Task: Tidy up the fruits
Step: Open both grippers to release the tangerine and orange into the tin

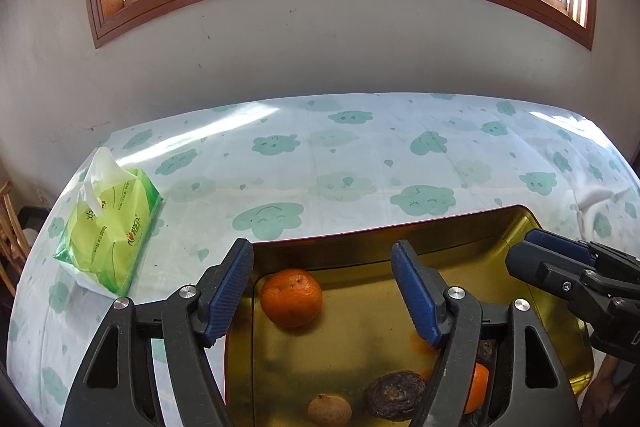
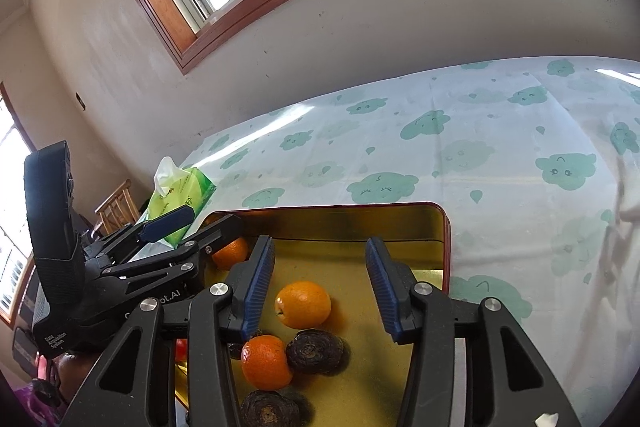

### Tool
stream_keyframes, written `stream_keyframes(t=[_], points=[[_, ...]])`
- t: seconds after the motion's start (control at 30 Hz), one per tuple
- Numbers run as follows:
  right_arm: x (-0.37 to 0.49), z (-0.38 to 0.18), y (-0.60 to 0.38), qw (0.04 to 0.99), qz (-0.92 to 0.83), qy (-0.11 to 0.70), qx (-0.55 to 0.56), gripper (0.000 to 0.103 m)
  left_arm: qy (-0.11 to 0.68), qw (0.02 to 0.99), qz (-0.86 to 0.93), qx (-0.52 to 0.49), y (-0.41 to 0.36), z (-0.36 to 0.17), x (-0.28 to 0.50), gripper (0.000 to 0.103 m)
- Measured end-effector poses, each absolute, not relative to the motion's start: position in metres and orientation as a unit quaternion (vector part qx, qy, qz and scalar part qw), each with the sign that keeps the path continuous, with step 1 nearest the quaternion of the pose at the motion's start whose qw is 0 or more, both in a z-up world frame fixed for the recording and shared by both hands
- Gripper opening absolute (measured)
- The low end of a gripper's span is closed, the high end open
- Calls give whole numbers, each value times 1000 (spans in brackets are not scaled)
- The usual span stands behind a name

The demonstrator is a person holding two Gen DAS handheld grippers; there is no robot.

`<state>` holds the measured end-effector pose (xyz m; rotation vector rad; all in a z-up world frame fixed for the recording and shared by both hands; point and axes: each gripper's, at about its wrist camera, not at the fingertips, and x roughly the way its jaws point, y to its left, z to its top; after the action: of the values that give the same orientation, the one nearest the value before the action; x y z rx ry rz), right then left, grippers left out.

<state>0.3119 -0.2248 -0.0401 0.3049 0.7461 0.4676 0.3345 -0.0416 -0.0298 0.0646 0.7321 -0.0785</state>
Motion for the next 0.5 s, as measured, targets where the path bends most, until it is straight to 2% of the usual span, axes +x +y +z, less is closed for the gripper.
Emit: stream_keyframes(t=[0.33,0.43,0.5], points=[[273,-16,-253,911,214,330,128,52,345,938,-29,31,-39,-18,320,80],[252,-13,-267,919,198,324,110,59,342,939,-27,30,-38,-13,312,82],[237,-13,-277,923,187,323,96,60,340,939,-26,29,-37,-10,305,82]])
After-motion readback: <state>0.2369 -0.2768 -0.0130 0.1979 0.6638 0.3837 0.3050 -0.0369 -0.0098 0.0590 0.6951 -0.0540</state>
